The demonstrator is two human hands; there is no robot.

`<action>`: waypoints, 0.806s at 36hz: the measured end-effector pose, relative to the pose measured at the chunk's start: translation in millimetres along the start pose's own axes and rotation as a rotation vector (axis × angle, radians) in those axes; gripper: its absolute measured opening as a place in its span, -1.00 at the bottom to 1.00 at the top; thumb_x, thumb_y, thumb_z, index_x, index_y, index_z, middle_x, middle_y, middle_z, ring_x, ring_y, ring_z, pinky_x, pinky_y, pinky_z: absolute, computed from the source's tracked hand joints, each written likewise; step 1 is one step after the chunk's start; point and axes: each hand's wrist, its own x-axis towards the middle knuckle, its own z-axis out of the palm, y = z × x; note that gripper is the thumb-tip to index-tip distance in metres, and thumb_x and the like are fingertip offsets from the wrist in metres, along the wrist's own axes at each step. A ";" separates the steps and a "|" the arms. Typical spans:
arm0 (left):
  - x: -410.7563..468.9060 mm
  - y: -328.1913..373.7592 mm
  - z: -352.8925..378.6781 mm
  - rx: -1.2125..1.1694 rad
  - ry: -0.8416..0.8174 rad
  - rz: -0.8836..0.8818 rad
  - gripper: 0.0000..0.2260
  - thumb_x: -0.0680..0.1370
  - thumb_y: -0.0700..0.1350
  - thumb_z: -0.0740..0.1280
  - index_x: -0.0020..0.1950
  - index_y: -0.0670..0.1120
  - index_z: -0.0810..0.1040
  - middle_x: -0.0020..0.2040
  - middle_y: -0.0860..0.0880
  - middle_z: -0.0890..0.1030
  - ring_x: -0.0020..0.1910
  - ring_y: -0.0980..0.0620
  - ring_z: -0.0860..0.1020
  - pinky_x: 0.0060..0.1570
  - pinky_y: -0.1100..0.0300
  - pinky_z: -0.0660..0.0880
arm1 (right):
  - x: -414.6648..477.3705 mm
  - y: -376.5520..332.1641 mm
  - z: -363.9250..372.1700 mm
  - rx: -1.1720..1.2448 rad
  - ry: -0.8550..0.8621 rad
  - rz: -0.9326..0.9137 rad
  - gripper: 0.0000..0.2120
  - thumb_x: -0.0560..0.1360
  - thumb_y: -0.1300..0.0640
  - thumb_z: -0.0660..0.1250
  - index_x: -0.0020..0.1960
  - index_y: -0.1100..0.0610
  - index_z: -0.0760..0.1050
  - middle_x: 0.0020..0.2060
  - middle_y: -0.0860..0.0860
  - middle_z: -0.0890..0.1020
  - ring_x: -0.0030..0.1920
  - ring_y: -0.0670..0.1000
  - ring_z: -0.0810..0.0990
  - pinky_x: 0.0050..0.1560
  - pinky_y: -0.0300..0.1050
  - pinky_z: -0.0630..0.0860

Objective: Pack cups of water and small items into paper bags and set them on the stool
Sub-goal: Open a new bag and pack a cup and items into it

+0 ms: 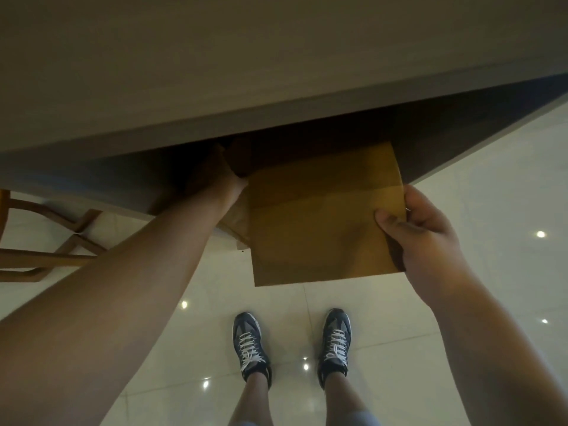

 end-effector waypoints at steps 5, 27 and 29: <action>3.0 10.8 -4.2 -0.160 0.040 -0.085 -0.34 0.65 0.12 0.37 0.66 -0.05 0.20 0.56 -0.14 0.35 0.52 -0.21 0.36 0.39 -0.07 0.38 | -24.5 16.3 -8.3 0.067 -0.034 -0.024 -0.76 0.63 0.22 0.28 0.28 0.17 0.55 0.08 0.10 0.75 0.04 0.16 0.77 -0.12 0.02 0.73; -150.0 -13.9 -4.5 -0.940 -0.596 -0.430 -0.67 0.56 0.04 0.49 0.28 -0.04 0.63 0.10 -0.03 0.76 0.12 -0.09 0.72 0.21 -0.14 0.60 | -82.4 69.4 -51.6 -0.121 -0.185 0.156 -0.81 0.60 0.24 0.40 0.15 0.05 0.67 -0.01 0.24 0.71 0.04 0.29 0.69 0.08 0.21 0.61; -163.1 -14.8 -12.0 -0.912 -0.549 -0.376 -0.80 0.59 -0.04 0.46 0.20 0.00 0.65 0.04 0.02 0.77 0.08 -0.05 0.71 0.01 -0.01 0.63 | -85.9 76.7 -59.0 -0.354 -0.154 0.267 -0.71 0.63 0.27 0.39 0.08 -0.14 0.68 -0.06 0.07 0.75 0.05 0.20 0.72 0.17 0.23 0.61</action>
